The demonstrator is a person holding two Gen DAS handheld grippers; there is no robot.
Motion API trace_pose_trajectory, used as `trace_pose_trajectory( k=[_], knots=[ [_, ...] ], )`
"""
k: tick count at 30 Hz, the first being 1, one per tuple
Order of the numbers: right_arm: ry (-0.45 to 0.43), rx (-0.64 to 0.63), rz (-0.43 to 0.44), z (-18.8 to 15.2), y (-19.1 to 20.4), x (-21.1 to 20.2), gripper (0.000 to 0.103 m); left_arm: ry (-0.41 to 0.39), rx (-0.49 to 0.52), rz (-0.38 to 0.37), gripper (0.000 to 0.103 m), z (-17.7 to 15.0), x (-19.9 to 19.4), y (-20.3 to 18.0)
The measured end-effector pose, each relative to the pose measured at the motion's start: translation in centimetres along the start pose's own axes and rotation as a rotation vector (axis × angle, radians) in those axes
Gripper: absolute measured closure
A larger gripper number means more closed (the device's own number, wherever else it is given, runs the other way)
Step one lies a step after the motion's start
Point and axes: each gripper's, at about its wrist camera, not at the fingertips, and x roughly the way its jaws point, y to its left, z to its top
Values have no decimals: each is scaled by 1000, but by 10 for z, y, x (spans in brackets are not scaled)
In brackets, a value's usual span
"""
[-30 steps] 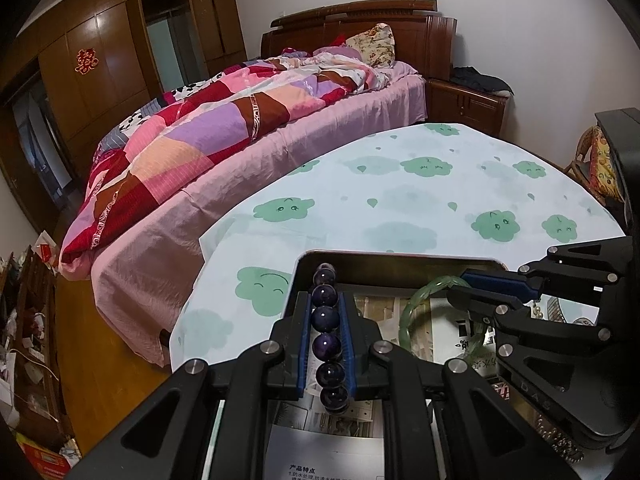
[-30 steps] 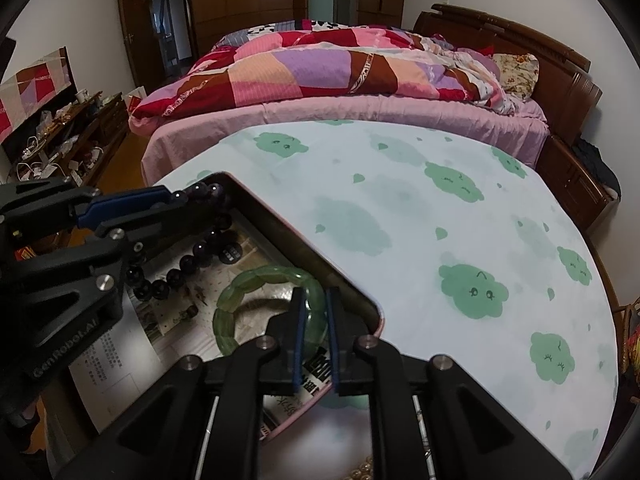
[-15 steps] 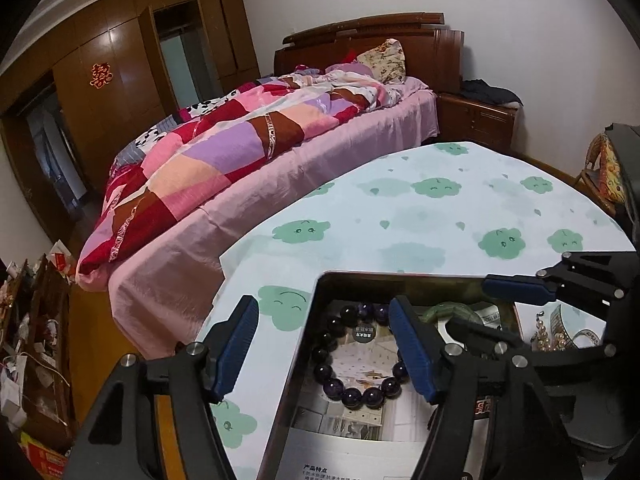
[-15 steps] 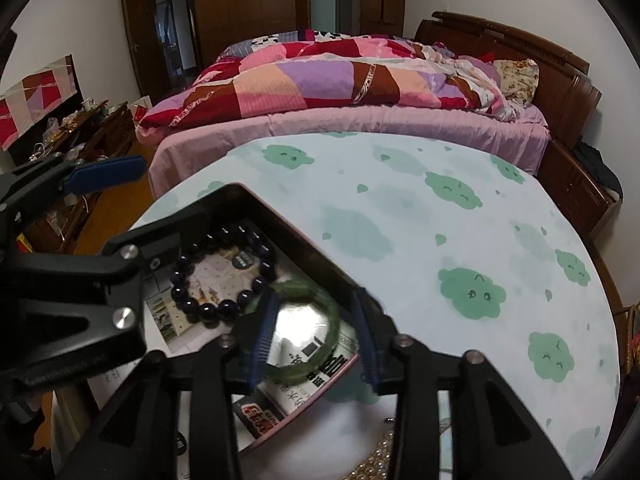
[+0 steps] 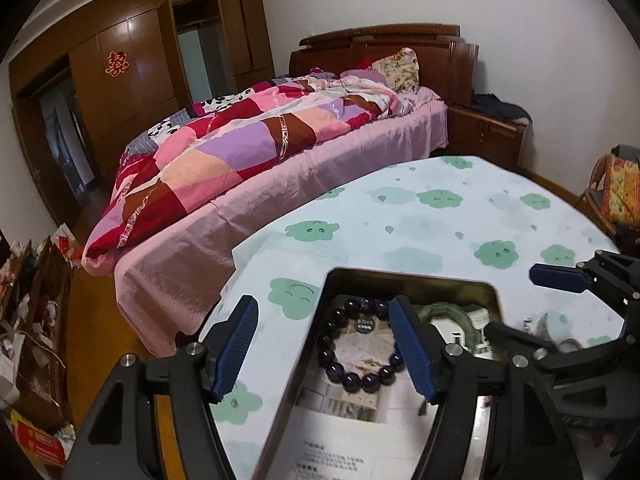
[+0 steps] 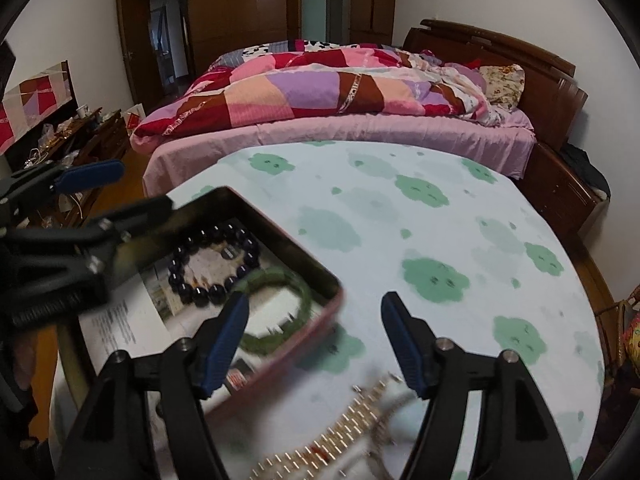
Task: Organize jewelry
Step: 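Open the right gripper to drop the jade bangle into the tin, then grasp the silver watch by its band with the left gripper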
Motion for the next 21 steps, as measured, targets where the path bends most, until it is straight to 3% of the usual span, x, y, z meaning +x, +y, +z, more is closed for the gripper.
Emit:
trace_pose_trajectory(
  k=[7,13,21],
  knots=[
    [5,81,-52,-36,-47,-33,29,-32,2,-36,34,-19,-30,-24],
    [16,187,-79,-77,-79,-60,29,-47,2,-133,34,-36,-51,-53],
    [39,213,-66,-115,-87,-71,33,-43,98,-225,34,-42,-57,-108]
  ],
)
